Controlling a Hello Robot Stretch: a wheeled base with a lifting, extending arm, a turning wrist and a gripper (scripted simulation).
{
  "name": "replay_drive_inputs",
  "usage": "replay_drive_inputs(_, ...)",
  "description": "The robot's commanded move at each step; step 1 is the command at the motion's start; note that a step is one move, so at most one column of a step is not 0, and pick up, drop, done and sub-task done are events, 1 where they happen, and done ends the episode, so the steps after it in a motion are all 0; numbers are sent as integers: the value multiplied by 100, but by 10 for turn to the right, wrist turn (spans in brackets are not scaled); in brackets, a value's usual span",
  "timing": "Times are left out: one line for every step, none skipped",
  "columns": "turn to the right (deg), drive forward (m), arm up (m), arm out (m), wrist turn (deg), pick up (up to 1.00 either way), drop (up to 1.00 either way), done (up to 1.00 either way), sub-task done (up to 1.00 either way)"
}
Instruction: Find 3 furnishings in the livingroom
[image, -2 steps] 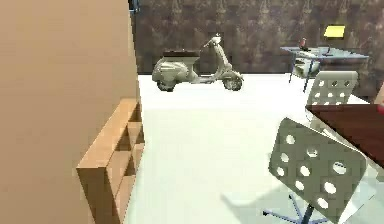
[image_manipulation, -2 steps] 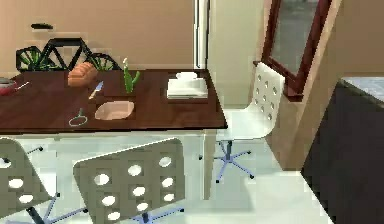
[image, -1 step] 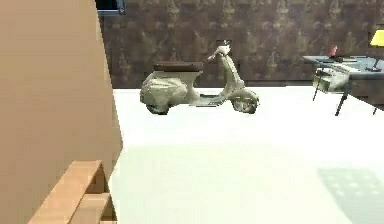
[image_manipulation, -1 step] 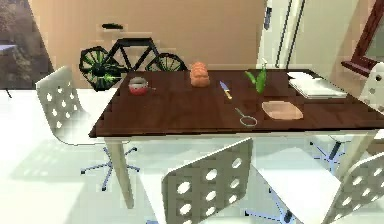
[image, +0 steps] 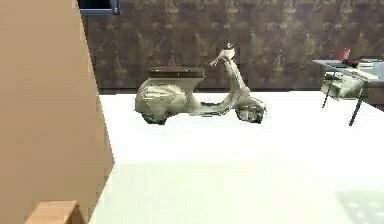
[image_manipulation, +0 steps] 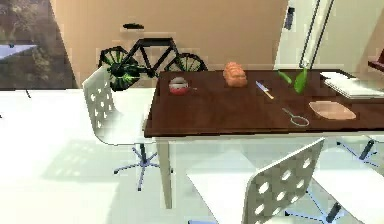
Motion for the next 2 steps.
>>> replay_drive_inputs(450, 0, 0, 0, 0, 0, 0, 0, 0)
replay_drive_inputs(0, 100, 0, 0, 0, 0, 0, 0, 0)
